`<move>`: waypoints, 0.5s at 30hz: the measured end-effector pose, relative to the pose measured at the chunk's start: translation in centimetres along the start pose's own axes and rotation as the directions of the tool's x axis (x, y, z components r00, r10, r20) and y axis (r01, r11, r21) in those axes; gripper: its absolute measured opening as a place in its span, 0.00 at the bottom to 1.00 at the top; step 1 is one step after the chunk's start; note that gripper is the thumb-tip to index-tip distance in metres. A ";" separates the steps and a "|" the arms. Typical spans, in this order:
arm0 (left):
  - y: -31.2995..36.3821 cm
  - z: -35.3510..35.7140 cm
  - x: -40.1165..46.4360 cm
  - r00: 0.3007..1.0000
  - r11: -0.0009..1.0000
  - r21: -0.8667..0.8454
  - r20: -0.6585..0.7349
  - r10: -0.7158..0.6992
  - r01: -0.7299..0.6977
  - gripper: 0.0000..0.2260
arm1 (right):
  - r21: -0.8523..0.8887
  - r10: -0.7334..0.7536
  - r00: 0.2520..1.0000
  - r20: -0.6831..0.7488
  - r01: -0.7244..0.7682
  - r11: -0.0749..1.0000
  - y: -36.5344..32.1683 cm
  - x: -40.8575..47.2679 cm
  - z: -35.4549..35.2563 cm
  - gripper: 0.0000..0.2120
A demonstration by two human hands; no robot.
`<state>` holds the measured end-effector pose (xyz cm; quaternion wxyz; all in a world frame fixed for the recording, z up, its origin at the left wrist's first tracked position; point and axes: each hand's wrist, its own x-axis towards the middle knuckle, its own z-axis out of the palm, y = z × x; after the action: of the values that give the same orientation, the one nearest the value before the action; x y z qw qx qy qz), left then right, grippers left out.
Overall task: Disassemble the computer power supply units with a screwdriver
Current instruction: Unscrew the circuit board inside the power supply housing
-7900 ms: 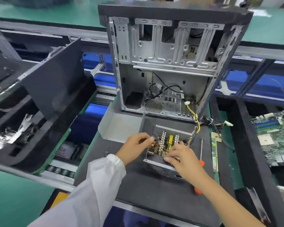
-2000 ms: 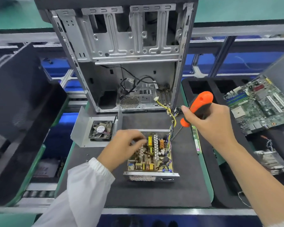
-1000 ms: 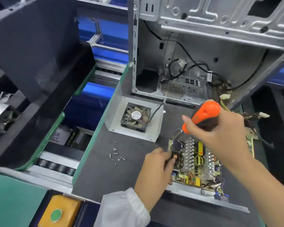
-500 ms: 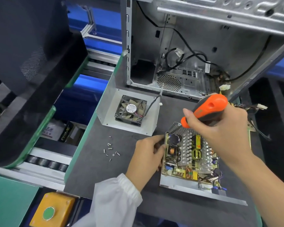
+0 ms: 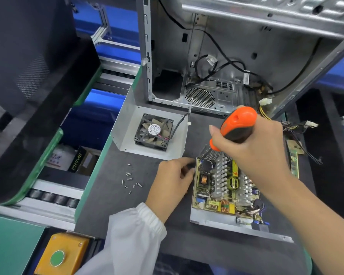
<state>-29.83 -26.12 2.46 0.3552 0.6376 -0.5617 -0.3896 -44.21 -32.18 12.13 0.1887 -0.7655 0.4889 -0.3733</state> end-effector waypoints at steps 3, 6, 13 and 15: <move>1.3 -0.4 -0.5 0.979 0.984 0.094 -0.121 0.161 -0.150 0.08 | 0.041 0.017 0.996 0.091 -0.020 0.999 0.2 0.1 0.1 0.14; 3.1 -1.4 -0.6 0.858 0.911 0.166 -0.305 0.412 -0.378 0.08 | 0.063 0.025 0.980 0.197 -0.038 0.997 0.6 0.4 -0.4 0.14; 5.4 -5.0 3.1 0.880 0.862 0.179 0.074 0.470 -0.475 0.12 | 0.083 -0.043 0.898 0.439 0.007 0.997 1.3 2.4 -1.6 0.13; 5.5 -5.5 4.0 0.878 0.883 0.076 0.174 0.446 -0.464 0.14 | 0.133 -0.068 0.868 0.493 0.002 0.991 1.5 2.9 -1.8 0.13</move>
<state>-27.09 -30.63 9.40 0.3557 0.4756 -0.7427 -0.3092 -45.77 -35.29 13.39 0.3497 -0.8307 0.3851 -0.1982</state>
